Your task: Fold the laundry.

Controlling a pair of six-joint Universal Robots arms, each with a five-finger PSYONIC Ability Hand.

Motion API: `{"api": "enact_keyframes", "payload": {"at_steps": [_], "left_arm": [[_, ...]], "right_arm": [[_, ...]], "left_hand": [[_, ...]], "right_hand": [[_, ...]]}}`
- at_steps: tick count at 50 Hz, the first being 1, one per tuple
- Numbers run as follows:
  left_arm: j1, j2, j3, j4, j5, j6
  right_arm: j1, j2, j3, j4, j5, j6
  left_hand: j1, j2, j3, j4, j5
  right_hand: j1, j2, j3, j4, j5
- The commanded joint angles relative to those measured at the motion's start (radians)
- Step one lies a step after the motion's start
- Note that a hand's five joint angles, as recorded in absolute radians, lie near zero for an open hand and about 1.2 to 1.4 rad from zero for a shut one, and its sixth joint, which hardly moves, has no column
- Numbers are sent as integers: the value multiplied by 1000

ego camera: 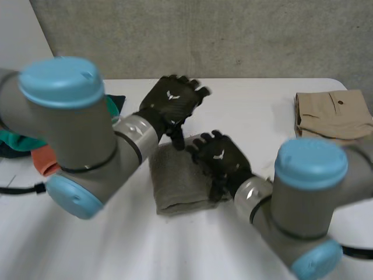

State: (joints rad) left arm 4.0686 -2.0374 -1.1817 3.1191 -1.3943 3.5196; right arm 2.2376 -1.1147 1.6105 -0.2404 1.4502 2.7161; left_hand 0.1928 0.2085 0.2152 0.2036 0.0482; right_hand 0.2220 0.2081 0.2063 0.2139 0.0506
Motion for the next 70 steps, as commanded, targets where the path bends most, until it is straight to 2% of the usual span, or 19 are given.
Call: {"api": "enact_keyframes", "payload": {"at_steps": [1,3,12,16,19,22,24,27,35,41,47,48,53,57,60,65,70], "left_arm": [[39,13,65,-125,251,-50],[44,6,73,-154,273,-59],[41,-4,63,-155,270,-60],[42,-4,63,-155,270,-62],[42,-4,63,-155,270,-62],[44,-1,63,-155,270,-62],[44,-1,63,-155,270,-62],[46,2,63,-155,270,-63],[62,8,66,-155,270,-62],[81,17,94,-146,268,-65],[85,49,114,-135,268,-86],[85,57,116,-129,268,-96],[84,62,109,-116,270,-119],[81,62,103,-116,270,-119],[78,59,99,-116,268,-119],[75,49,85,-116,268,-117],[75,45,65,-116,268,-116]], "right_arm": [[43,80,85,-160,38,-71],[43,104,83,-180,39,-79],[42,197,14,-272,38,-82],[40,234,-32,-275,32,-90],[40,248,-57,-273,29,-87],[37,266,-95,-273,18,-81],[37,282,-118,-272,6,-79],[37,325,-179,-255,-22,-79],[1,317,-261,-261,-36,-72],[-142,250,-350,-304,-47,-16],[-275,208,-399,-486,-50,97],[-327,204,-412,-540,-53,129],[-479,222,-478,-589,-63,163],[-625,341,-593,-583,-134,166],[-679,423,-667,-568,-189,168],[-803,639,-845,-504,-333,171],[-889,762,-917,-442,-427,171]], "left_hand": [[38,23,16,28,8],[35,20,13,25,5],[30,14,7,19,0],[30,14,7,19,0],[30,14,7,19,0],[32,17,10,22,3],[32,17,10,22,3],[32,17,10,22,3],[32,17,10,22,3],[35,20,13,25,5],[32,17,10,22,3],[32,17,10,22,3],[32,17,10,22,3],[32,17,10,22,3],[32,17,10,22,3],[35,20,13,25,5],[35,20,13,25,5]], "right_hand": [[-34,-20,-19,-26,-37],[-28,-15,-13,-20,-32],[83,97,99,91,80],[364,378,380,372,361],[447,461,463,455,444],[705,719,720,713,702],[787,801,803,795,784],[1142,1156,1158,1150,1139],[1174,1188,1190,1182,1171],[1174,1188,1190,1182,1171],[1174,1188,1190,1182,1171],[1174,1188,1190,1182,1171],[1174,1188,1190,1182,1171],[1174,1188,1190,1182,1171],[1174,1188,1190,1182,1171],[1174,1188,1190,1182,1171],[1174,1188,1190,1182,1171]]}}
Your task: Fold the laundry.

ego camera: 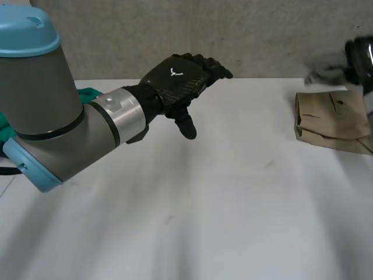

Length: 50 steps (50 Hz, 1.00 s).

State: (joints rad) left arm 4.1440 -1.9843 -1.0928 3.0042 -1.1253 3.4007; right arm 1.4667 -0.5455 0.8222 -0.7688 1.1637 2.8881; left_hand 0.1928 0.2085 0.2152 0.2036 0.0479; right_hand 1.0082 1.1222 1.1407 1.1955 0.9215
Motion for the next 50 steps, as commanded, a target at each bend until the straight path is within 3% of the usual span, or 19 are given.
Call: {"api": "enact_keyframes", "payload": {"at_steps": [1,7,15,16,18,27,32,38,44,50], "left_arm": [[-2,-8,-25,-1,-1,3],[-4,-16,-27,-1,1,3],[-5,-15,-27,1,-1,0],[-7,-13,-27,1,-1,0],[-11,-13,-27,1,-1,-1],[-48,2,-35,-1,-2,-6],[-53,24,-36,-1,-2,-12],[-53,68,-48,-1,-1,-28],[-50,143,-49,16,-11,-35],[-25,219,-52,56,-149,-60]], "right_arm": [[-144,211,-132,103,-163,-1],[-197,220,-77,120,-265,-1],[-226,157,11,105,-323,-1],[-229,150,15,105,-316,-1],[-230,136,28,114,-305,-1],[-275,-103,170,293,-86,-10],[-333,-218,201,471,-21,-53],[-348,-382,193,651,150,-232],[-275,-513,221,562,274,-314],[-27,-689,415,317,196,-236]], "left_hand": [[35,20,13,25,6],[35,20,13,25,6],[35,20,13,25,6],[35,20,13,25,6],[35,20,13,25,6],[32,17,10,22,3],[32,17,10,22,3],[32,17,10,22,3],[32,17,10,22,3],[30,14,7,19,0]], "right_hand": [[388,274,256,201,300],[388,274,256,201,300],[388,274,256,201,300],[64,-50,-69,-124,-24],[-834,-948,-966,-1021,-921],[-834,-948,-966,-1021,-921],[-834,-948,-966,-1021,-921],[-834,-948,-966,-1021,-921],[-834,-948,-966,-1021,-921],[-834,-948,-966,-1021,-921]]}}
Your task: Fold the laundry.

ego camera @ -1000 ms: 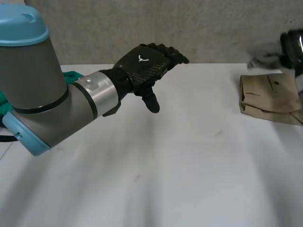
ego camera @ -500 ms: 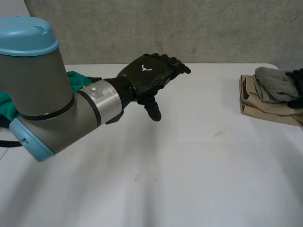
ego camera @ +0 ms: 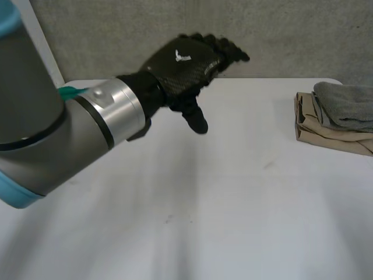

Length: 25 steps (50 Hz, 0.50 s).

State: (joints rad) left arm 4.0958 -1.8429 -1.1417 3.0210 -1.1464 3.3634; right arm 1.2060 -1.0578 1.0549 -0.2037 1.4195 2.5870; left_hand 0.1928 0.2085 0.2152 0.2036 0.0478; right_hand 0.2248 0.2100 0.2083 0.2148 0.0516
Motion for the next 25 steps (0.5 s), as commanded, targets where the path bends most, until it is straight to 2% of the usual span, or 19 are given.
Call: {"api": "enact_keyframes", "payload": {"at_steps": [1,4,5,7,8,9,12,16,20,25], "left_arm": [[44,100,-9,53,-192,-21],[99,125,-19,74,-298,-15],[150,132,-27,90,-359,-12],[213,134,-35,98,-404,-3],[244,131,-42,101,-421,2],[314,122,-56,102,-433,10],[437,46,-66,105,-434,45],[543,-144,-24,131,-432,140],[583,-341,69,202,-406,269],[636,-554,184,314,-357,412]], "right_arm": [[259,-206,220,-279,-88,71],[329,-283,370,-362,-190,79],[352,-287,402,-377,-218,78],[404,-298,462,-388,-272,70],[468,-301,506,-382,-304,70],[498,-300,528,-376,-318,68],[575,-291,588,-314,-320,59],[583,-265,638,-186,-304,21],[586,-203,669,-102,-298,-53],[580,-174,718,-82,-287,-134]], "left_hand": [[32,17,10,22,3],[35,20,13,25,6],[38,23,16,28,9],[38,23,16,28,9],[35,20,13,25,6],[35,20,13,25,6],[38,23,16,28,9],[38,23,16,28,9],[38,23,16,28,9],[68,52,45,57,38]], "right_hand": [[-50,-35,-34,-40,-52],[-50,-35,-34,-40,-52],[-50,-35,-34,-40,-52],[-50,-35,-34,-40,-52],[-50,-35,-34,-40,-52],[-50,-35,-34,-40,-52],[-50,-35,-34,-40,-52],[-50,-35,-34,-40,-52],[-50,-35,-34,-40,-52],[-50,-35,-34,-40,-52]]}}
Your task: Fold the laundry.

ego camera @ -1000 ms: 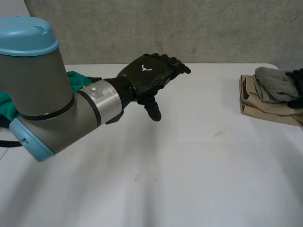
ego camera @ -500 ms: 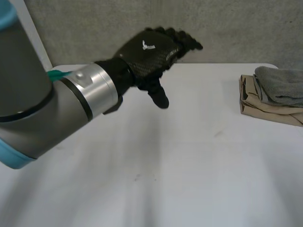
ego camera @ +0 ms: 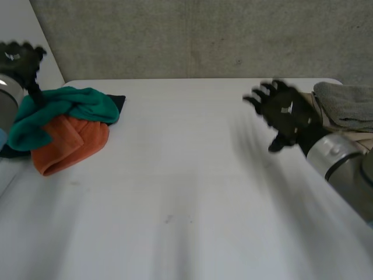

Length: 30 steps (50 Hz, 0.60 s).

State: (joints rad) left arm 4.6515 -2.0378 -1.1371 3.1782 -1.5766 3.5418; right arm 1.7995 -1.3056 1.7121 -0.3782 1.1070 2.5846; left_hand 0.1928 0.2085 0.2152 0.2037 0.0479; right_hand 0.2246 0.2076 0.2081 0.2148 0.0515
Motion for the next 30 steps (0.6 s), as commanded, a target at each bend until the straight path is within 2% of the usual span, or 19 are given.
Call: {"api": "enact_keyframes", "payload": {"at_steps": [1,2,7,10,14,18,21,26,29,30], "left_arm": [[94,-387,195,175,79,250],[104,-412,209,193,82,261],[108,-489,243,279,130,272],[101,-486,235,307,130,266],[55,-380,195,313,124,218],[-2,-150,73,353,138,67],[-45,-55,19,376,141,-10],[-195,135,-84,375,151,-164],[-256,177,-125,376,170,-208],[-302,182,-144,375,185,-230]], "right_arm": [[-14,75,67,93,27,-139],[-12,77,76,93,30,-152],[-14,77,87,93,30,-156],[-23,78,86,90,31,-153],[-51,75,83,88,31,-147],[-60,72,74,82,33,-139],[-60,63,66,73,48,-124],[-63,28,61,70,109,-77],[-78,6,61,70,132,-37],[-81,3,61,70,132,-24]], "left_hand": [[103,87,80,92,73],[158,142,136,147,128],[1201,1185,1179,1190,1171],[1203,1188,1181,1193,1174],[1203,1188,1181,1193,1174],[1203,1188,1181,1193,1174],[1203,1188,1181,1193,1174],[1203,1188,1181,1193,1174],[1203,1188,1181,1193,1174],[1203,1188,1181,1193,1174]], "right_hand": [[-50,-33,-34,-40,-52],[-50,-33,-34,-40,-52],[-50,-33,-34,-40,-52],[-50,-33,-34,-40,-52],[-50,-33,-34,-40,-52],[-50,-33,-34,-40,-52],[-50,-33,-34,-40,-52],[-50,-33,-34,-40,-52],[-50,-33,-34,-40,-52],[-50,-33,-34,-40,-52]]}}
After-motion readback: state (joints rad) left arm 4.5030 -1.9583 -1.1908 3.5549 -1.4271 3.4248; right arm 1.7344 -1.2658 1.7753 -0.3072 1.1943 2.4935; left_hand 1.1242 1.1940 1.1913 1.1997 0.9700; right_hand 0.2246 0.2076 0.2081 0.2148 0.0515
